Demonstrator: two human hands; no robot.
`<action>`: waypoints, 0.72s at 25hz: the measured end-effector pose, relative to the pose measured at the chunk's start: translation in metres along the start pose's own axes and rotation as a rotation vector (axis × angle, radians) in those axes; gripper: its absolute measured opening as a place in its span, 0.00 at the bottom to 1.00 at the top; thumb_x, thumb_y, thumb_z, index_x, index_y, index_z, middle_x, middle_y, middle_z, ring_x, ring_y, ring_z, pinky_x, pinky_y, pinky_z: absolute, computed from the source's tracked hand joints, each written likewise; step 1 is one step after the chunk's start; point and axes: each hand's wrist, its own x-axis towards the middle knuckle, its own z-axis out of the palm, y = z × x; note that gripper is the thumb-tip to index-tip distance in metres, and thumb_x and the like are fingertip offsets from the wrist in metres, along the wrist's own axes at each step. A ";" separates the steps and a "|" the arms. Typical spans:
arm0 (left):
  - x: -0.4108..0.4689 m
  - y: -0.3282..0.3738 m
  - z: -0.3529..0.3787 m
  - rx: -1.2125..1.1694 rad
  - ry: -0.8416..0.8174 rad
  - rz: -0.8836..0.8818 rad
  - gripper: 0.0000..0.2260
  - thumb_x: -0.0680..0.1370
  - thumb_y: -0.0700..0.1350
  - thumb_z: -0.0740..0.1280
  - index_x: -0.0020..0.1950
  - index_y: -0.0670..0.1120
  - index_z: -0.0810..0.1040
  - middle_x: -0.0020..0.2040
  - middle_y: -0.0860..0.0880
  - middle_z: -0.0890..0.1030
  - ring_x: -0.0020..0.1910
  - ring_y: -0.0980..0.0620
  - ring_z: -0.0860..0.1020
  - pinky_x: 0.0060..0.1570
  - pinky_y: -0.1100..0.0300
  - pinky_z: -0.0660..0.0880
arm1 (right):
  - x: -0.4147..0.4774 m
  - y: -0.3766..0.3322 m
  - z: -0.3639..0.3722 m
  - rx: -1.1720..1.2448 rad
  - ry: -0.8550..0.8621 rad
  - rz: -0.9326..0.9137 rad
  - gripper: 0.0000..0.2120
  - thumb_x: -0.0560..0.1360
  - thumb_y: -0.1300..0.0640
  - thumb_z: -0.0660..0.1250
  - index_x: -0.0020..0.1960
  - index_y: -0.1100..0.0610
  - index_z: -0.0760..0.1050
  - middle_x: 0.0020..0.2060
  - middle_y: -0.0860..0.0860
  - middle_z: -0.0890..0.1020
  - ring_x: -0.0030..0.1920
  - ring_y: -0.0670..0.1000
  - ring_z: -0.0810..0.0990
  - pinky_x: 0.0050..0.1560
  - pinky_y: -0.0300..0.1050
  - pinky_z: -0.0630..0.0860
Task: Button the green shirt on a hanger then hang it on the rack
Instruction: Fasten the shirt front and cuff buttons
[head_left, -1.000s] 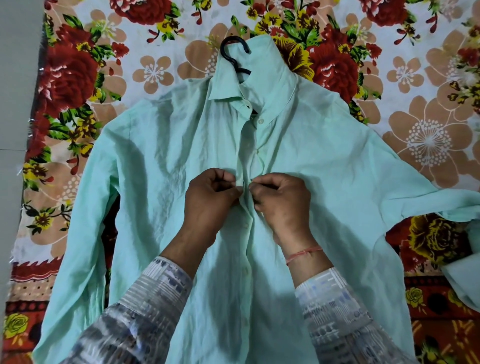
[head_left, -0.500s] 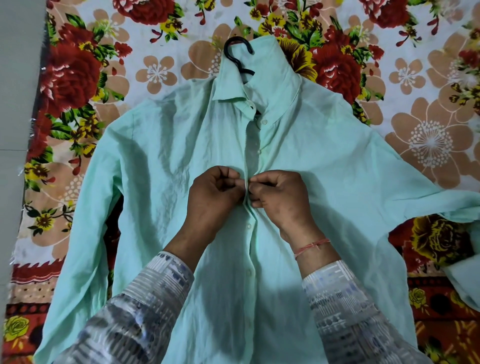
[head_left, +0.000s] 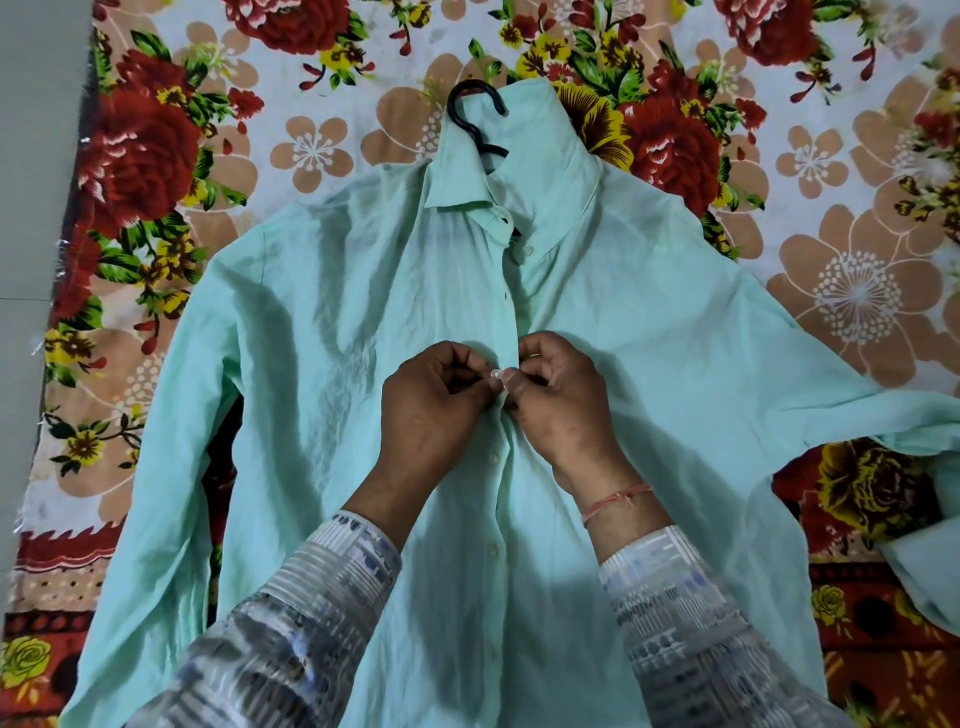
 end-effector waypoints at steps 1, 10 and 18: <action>0.001 0.000 0.000 0.023 0.004 0.006 0.06 0.74 0.43 0.80 0.44 0.50 0.85 0.40 0.54 0.88 0.42 0.57 0.87 0.50 0.55 0.83 | -0.001 0.001 0.000 0.019 0.005 -0.004 0.09 0.76 0.58 0.74 0.51 0.47 0.77 0.39 0.48 0.88 0.40 0.51 0.86 0.52 0.60 0.84; 0.012 0.013 0.002 0.243 0.096 0.084 0.07 0.73 0.39 0.74 0.45 0.51 0.83 0.40 0.54 0.86 0.42 0.53 0.85 0.48 0.50 0.83 | -0.004 -0.001 -0.004 -0.079 0.008 -0.111 0.12 0.77 0.63 0.74 0.56 0.52 0.77 0.37 0.48 0.86 0.36 0.48 0.84 0.42 0.44 0.80; 0.042 0.059 0.014 0.102 0.240 0.131 0.11 0.72 0.52 0.81 0.43 0.50 0.82 0.38 0.55 0.85 0.38 0.60 0.82 0.38 0.67 0.76 | 0.035 -0.040 -0.026 -0.195 0.273 -0.387 0.05 0.75 0.62 0.73 0.48 0.56 0.87 0.41 0.48 0.89 0.41 0.44 0.86 0.47 0.32 0.79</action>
